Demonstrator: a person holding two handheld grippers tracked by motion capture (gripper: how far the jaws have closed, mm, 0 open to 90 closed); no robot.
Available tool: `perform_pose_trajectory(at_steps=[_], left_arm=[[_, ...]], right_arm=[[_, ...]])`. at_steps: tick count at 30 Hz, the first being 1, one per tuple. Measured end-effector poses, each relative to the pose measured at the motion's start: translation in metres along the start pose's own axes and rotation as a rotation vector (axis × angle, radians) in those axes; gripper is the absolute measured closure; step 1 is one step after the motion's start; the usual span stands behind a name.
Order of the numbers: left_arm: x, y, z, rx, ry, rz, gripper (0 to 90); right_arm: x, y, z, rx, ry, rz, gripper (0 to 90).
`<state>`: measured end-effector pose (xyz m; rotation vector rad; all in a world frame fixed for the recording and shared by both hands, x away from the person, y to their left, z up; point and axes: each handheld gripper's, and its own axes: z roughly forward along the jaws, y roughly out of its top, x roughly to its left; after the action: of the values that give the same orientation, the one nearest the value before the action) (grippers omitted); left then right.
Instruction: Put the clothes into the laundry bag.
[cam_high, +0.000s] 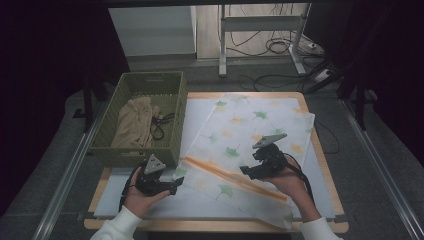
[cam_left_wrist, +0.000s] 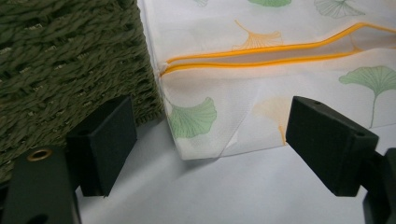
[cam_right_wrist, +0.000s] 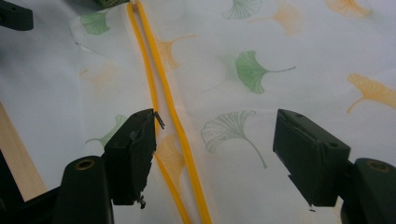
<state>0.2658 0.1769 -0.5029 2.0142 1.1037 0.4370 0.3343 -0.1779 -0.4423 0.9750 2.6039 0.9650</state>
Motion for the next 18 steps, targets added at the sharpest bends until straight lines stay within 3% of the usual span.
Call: perform_pose_trajectory(at_steps=[7,9,18], left_arm=[[-0.001,-0.001,0.002,0.012,-0.006,0.005,16.3],[-0.001,-0.001,0.002,0.018,-0.011,0.005,16.3],[-0.002,-0.002,0.003,0.033,-0.008,0.012,16.6]], right_arm=[[0.006,0.015,0.011,0.026,0.012,-0.035,29.8],[0.007,0.016,0.019,0.033,0.043,-0.033,29.9],[0.008,0.014,0.033,0.082,0.033,-0.044,30.1]])
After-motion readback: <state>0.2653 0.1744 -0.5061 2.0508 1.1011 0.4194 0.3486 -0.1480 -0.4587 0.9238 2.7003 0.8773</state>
